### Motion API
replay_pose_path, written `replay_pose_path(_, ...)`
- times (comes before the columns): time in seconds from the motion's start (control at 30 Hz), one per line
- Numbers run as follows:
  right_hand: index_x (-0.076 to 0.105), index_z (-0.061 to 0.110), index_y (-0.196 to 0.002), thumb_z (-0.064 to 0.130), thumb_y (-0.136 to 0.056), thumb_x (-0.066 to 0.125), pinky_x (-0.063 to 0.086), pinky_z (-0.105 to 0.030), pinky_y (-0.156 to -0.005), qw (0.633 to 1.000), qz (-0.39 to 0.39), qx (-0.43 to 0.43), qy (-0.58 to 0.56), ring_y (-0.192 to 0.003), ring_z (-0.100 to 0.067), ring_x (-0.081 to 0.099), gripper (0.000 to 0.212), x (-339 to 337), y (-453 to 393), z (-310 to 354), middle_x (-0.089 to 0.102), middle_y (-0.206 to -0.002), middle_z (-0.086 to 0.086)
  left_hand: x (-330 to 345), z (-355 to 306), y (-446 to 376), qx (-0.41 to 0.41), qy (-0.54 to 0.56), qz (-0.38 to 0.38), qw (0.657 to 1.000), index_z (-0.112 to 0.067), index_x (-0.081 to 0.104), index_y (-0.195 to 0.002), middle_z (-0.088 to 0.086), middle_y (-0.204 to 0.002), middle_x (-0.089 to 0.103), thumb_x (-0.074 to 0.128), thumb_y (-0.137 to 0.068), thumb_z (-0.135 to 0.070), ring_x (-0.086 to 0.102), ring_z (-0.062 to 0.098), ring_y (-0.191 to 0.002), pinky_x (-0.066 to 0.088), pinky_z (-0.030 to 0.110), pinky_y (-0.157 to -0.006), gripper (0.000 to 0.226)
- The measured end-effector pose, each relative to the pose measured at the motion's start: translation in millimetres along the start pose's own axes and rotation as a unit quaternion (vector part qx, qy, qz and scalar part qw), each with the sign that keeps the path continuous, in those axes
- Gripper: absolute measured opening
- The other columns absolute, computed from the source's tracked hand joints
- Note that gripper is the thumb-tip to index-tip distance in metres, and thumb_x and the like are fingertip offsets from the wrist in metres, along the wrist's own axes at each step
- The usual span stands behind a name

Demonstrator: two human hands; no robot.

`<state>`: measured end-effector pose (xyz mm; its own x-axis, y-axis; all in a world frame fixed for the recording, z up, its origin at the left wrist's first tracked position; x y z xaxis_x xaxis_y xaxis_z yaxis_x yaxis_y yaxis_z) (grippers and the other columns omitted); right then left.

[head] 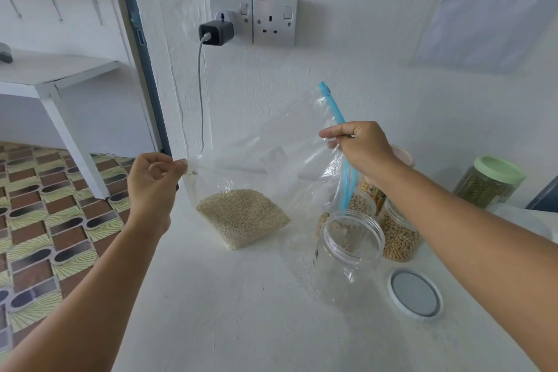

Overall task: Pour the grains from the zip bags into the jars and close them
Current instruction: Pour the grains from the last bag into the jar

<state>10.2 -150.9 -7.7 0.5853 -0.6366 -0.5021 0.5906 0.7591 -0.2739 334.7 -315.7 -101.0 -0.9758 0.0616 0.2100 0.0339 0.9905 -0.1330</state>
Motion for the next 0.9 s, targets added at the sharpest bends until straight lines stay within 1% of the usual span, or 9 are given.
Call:
replay_pose_path(0.13, 0.083, 0.031, -0.099, 0.002, -0.102, 0.056, 0.057, -0.033, -0.101, 0.999, -0.019, 0.004, -0.025, -0.093, -0.007, 0.074, 0.04, -3, -2, -2, 0.077, -0.097, 0.009, 5, -8, -2, 0.016, 0.04, -0.026, 0.999, -0.025, 0.056, -0.097, 0.009, -0.094, 0.075, 0.078, -0.092, -0.006, 0.065, 0.026, -0.089, 0.053, 0.034, -0.078, 0.029)
replay_pose_path(0.23, 0.083, 0.028, -0.102, 0.002, -0.103, 0.056, 0.055, -0.029, -0.101, 1.0, 0.018, 0.014, -0.001, -0.09, -0.003, 0.07, 0.037, -3, 1, -4, 0.077, -0.096, 0.004, 11, -6, -3, 0.003, 0.015, -0.005, 1.0, -0.026, 0.056, -0.1, -0.001, -0.084, 0.072, 0.077, -0.093, -0.008, 0.064, 0.019, -0.083, 0.056, 0.043, -0.09, 0.028)
replay_pose_path(0.3, 0.083, 0.026, -0.103, 0.001, -0.102, 0.056, 0.054, -0.027, -0.1, 0.999, 0.026, 0.021, -0.005, -0.09, -0.002, 0.07, 0.037, -2, 4, -7, 0.077, -0.096, 0.005, 11, -7, -3, -0.006, 0.015, -0.003, 1.0, -0.026, 0.055, -0.101, -0.003, -0.079, 0.07, 0.077, -0.093, -0.007, 0.062, 0.017, -0.077, 0.055, 0.047, -0.09, 0.03)
replay_pose_path(0.43, 0.082, 0.026, -0.103, 0.0, -0.101, 0.055, 0.051, -0.02, -0.091, 0.999, 0.008, 0.03, -0.025, -0.084, 0.002, 0.07, 0.038, -6, 2, -9, 0.077, -0.096, 0.005, 22, -19, -2, 0.035, 0.046, -0.034, 0.998, -0.026, 0.053, -0.1, -0.001, -0.083, 0.073, 0.077, -0.093, -0.007, 0.069, 0.014, -0.082, 0.054, 0.039, -0.096, 0.032)
replay_pose_path(0.53, 0.082, 0.025, -0.102, -0.001, -0.102, 0.054, 0.051, -0.017, -0.086, 0.998, 0.045, 0.032, -0.008, -0.077, 0.008, 0.069, 0.038, -2, 6, -12, 0.077, -0.095, 0.006, 30, -18, 0, 0.029, 0.02, -0.019, 0.999, -0.028, 0.053, -0.102, -0.003, -0.082, 0.072, 0.077, -0.094, -0.011, 0.065, 0.01, -0.073, 0.05, 0.042, -0.085, 0.031)
replay_pose_path(0.63, 0.082, 0.024, -0.103, -0.001, -0.104, 0.054, 0.051, -0.016, -0.085, 0.998, 0.056, 0.032, -0.003, -0.083, 0.003, 0.07, 0.037, 4, 9, -15, 0.077, -0.097, 0.005, 28, -13, 0, 0.016, -0.02, 0.005, 1.0, -0.028, 0.051, -0.111, 0.002, -0.088, 0.073, 0.075, -0.096, -0.015, 0.062, 0.006, -0.068, 0.045, 0.04, -0.082, 0.031)
replay_pose_path(0.73, 0.082, 0.024, -0.104, 0.0, -0.104, 0.054, 0.052, -0.017, -0.088, 0.998, 0.055, 0.034, -0.005, -0.09, -0.003, 0.071, 0.037, 5, 7, -13, 0.077, -0.098, 0.003, 25, -12, 3, 0.018, -0.044, 0.044, 0.998, -0.026, 0.045, -0.117, 0.007, -0.112, 0.073, 0.068, -0.101, -0.017, 0.063, 0.01, -0.083, 0.046, 0.033, -0.076, 0.03)
replay_pose_path(0.8, 0.082, 0.024, -0.103, -0.001, -0.103, 0.053, 0.052, -0.018, -0.09, 0.998, 0.054, 0.037, -0.006, -0.09, -0.005, 0.072, 0.038, 6, 5, -13, 0.077, -0.099, 0.004, 23, -7, 10, 0.028, -0.066, 0.072, 0.995, -0.031, 0.046, -0.112, 0.006, -0.126, 0.067, 0.066, -0.102, -0.016, 0.063, 0.015, -0.106, 0.047, 0.034, -0.085, 0.027)
replay_pose_path(0.9, 0.082, 0.023, -0.103, -0.002, -0.103, 0.053, 0.053, -0.021, -0.093, 0.998, 0.055, 0.036, -0.004, -0.091, -0.007, 0.074, 0.038, 7, 4, -15, 0.076, -0.103, 0.007, 20, 1, 17, 0.038, -0.102, 0.132, 0.985, -0.034, 0.062, -0.097, -0.005, -0.117, 0.069, 0.067, -0.1, -0.011, 0.063, 0.015, -0.118, 0.045, 0.037, -0.099, 0.024)
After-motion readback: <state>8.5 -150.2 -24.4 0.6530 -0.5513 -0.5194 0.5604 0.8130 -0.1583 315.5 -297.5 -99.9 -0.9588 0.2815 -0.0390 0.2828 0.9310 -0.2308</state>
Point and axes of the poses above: each hand's wrist, its own y-axis away from the middle knuckle, its own x-axis out of the palm, z = x × y, the point moved 2 cm from there along -y, towards the middle knuckle
